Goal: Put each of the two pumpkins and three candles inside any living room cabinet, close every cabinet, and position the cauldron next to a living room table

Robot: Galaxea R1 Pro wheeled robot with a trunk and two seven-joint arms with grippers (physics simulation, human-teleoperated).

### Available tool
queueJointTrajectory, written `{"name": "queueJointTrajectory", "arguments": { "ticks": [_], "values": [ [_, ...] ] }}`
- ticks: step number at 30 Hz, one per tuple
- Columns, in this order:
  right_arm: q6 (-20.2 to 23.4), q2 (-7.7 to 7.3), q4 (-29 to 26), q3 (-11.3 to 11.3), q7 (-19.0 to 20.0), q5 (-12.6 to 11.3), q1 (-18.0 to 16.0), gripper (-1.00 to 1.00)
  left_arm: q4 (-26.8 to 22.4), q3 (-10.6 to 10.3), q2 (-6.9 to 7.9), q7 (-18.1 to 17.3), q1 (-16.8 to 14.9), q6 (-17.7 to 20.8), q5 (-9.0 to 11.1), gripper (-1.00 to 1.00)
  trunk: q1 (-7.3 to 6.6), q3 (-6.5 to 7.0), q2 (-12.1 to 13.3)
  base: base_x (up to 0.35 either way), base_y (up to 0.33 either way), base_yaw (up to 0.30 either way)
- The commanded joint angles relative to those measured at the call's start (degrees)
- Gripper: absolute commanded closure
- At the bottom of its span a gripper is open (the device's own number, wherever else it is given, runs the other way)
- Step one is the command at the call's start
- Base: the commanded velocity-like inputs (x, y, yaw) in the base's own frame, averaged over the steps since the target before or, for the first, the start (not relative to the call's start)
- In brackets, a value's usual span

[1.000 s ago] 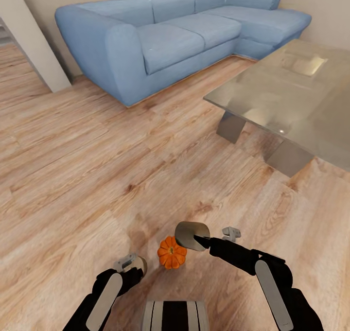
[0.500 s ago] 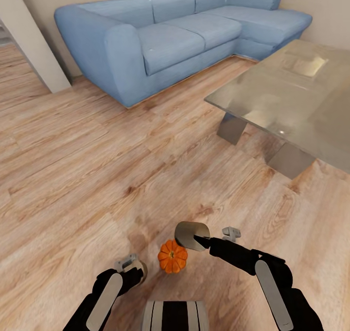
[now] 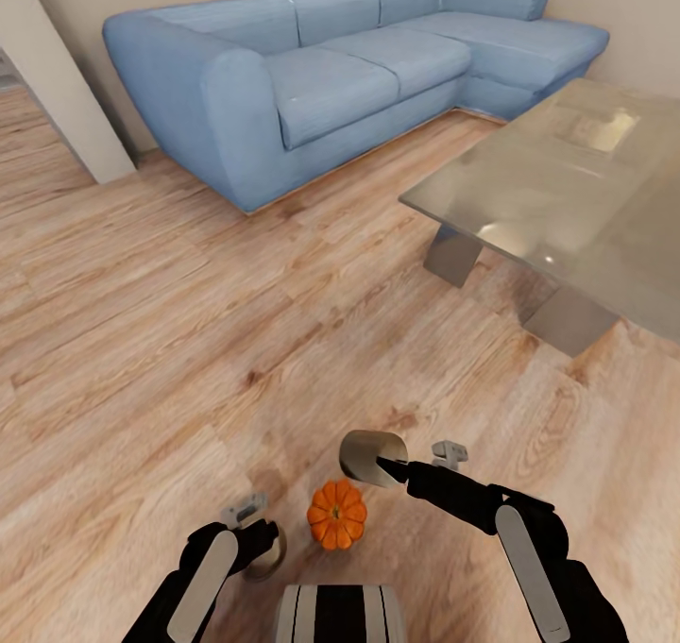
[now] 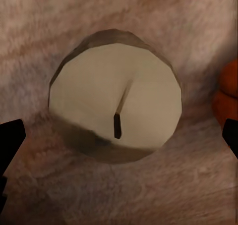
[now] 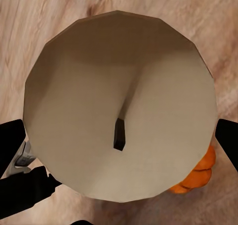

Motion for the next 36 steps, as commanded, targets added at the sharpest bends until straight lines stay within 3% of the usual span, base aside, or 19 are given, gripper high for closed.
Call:
{"name": "queueJointTrajectory", "arguments": {
  "ticks": [1, 7, 15, 18, 25, 29, 36],
  "values": [
    [0.2, -0.03, 0.0, 0.0, 0.2, 0.1, 0.0, 1.0, -0.1, -0.1, -0.01, 0.6, 0.0, 0.0, 0.6, -1.0, 0.0, -0.04, 0.0, 0.083, 0.0, 0.0],
    [0.2, -0.03, 0.0, 0.0, 0.2, 0.1, 0.0, 1.0, -0.1, -0.2, 0.03, 0.6, 0.0, -1.4, 0.5, -1.0, 0.0, -0.04, 0.0, 0.016, 0.0, 0.0],
    [0.2, -0.07, -0.1, -0.1, 0.2, 0.0, 0.0, 1.0, -0.1, -0.2, 0.12, 0.6, 0.0, -2.8, 0.3, -1.0, 0.21, -1.81, -0.1, 0.0, 0.0, 0.0],
    [0.2, -0.1, -0.1, -0.1, 0.2, -0.1, 0.0, 1.0, 0.5, -0.1, 0.16, 0.6, 0.0, -4.5, -0.7, -1.0, 0.29, -2.47, -0.2, 0.0, 0.0, 0.0],
    [0.3, -0.11, -0.1, -0.3, 0.2, -0.2, 0.0, 1.0, 5.3, -0.1, -0.23, -1.7, 0.0, -11.4, -7.3, -1.0, 0.42, -3.58, -0.2, 0.0, 0.0, 0.0],
    [0.3, -0.06, -0.1, -0.3, 0.2, -0.2, 0.0, 1.0, 5.5, -0.2, -0.43, -3.1, 0.0, -11.9, -7.9, -1.0, 0.42, -3.58, -0.2, 0.0, 0.0, 0.0],
    [0.3, -0.03, -0.1, -0.3, 0.1, 0.2, 0.0, 1.0, 6.4, -3.0, -0.41, -4.3, 0.0, -14.4, -8.0, -1.0, 0.42, -3.58, -0.2, 0.0, 0.0, 0.0]
  ]
}}
